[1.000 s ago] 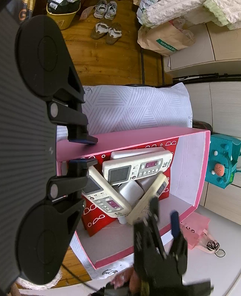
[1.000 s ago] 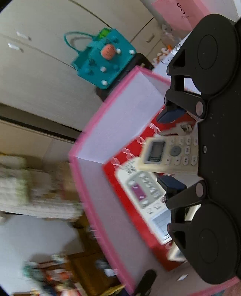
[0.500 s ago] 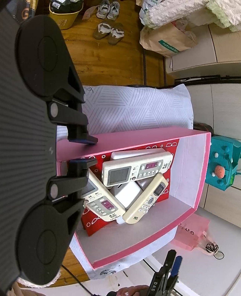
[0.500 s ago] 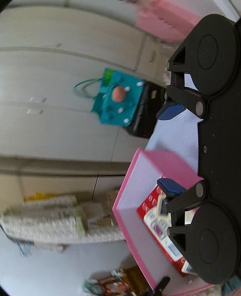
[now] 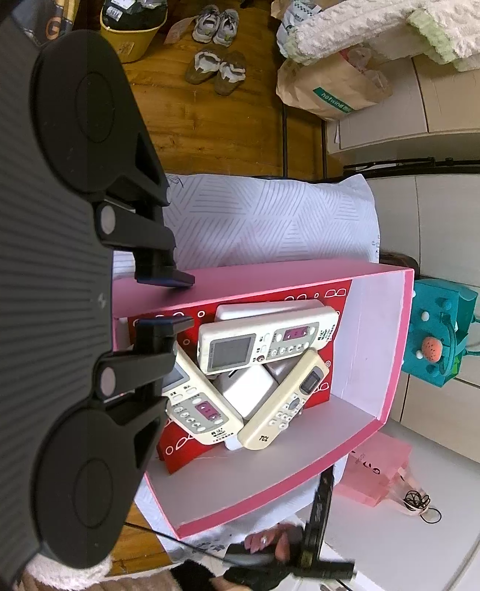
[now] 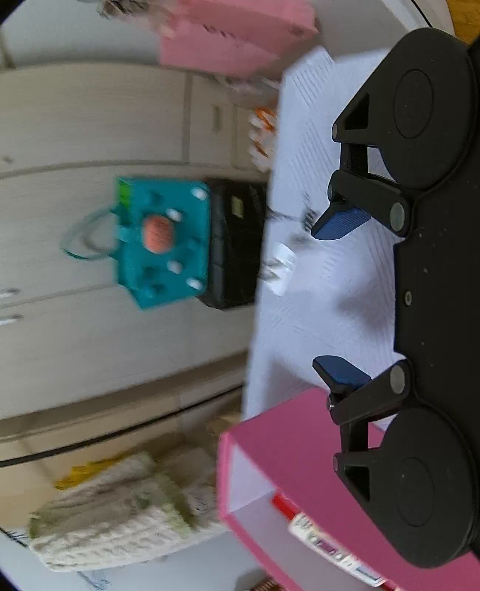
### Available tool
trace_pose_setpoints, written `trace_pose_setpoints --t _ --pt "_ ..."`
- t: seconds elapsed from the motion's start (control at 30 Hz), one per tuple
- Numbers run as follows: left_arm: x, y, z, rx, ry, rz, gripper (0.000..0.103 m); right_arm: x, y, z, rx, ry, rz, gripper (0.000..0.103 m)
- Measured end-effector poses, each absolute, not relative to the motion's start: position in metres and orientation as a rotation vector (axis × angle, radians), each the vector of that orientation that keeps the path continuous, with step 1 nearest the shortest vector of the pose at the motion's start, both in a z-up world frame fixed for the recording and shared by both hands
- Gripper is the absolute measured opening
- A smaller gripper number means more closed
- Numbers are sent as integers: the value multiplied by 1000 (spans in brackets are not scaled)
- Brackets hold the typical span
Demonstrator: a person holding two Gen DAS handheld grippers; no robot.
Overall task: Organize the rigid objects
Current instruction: 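Grasp the white wall charger with the right gripper, then carry the white charger into the pink box and release it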
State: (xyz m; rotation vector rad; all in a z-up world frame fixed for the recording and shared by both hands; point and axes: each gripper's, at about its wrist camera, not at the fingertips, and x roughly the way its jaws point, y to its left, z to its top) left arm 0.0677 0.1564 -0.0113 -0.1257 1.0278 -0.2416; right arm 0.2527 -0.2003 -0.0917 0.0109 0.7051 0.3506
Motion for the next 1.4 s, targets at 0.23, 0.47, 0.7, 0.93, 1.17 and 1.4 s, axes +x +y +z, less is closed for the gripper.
trace_pose_setpoints --t 0.23,0.47,0.7,0.93,1.17,1.4 --pt "67 153 -9 -116 1026 -225 15 293 -198 -117 72 704 258 74" --pt "69 155 -8 -125 1044 -223 14 305 -194 -128 49 633 222 49" --pt "70 153 -5 -113 1052 -224 14 269 -195 -109 100 565 249 49" --pt "72 155 -7 -133 1069 -211 11 197 -185 -53 132 443 389 49" --pt "74 152 -6 -120 1078 -197 10 143 -129 -3 90 482 634 49" --pt "72 154 -6 -132 1071 -203 10 150 -75 -11 229 789 876 49"
